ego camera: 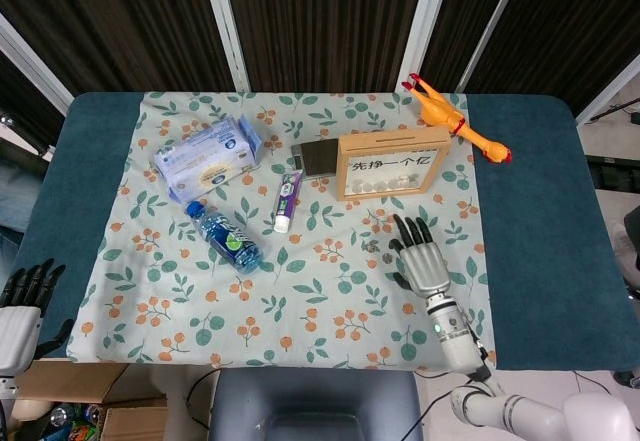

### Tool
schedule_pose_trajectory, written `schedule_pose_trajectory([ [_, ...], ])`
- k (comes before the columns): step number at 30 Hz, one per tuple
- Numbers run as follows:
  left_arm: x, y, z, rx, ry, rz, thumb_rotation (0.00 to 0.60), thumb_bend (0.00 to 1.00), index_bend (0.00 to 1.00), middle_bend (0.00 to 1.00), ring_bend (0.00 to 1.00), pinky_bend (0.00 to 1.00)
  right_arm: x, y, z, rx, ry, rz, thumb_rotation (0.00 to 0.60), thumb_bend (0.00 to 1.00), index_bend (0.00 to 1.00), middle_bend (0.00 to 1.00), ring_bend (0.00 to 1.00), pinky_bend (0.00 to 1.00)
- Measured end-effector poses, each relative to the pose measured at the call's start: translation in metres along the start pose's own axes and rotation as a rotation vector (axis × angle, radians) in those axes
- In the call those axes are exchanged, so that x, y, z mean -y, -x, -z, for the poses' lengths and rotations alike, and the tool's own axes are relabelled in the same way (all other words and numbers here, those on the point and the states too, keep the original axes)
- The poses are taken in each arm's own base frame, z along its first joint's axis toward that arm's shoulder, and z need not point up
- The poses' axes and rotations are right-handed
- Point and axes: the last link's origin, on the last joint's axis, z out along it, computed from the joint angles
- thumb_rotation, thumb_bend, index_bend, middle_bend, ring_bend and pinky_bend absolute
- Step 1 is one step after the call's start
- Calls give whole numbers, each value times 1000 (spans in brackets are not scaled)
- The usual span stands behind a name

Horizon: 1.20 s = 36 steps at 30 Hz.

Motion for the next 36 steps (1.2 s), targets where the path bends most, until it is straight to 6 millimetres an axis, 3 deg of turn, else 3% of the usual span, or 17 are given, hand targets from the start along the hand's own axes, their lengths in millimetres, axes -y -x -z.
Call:
schedule_pose_trajectory([
  [36, 4, 4, 2, 16, -5, -2, 600, 331, 0, 0, 0, 0, 9, 15, -6, 33, 23, -14, 600, 456, 540, 0, 0, 0],
])
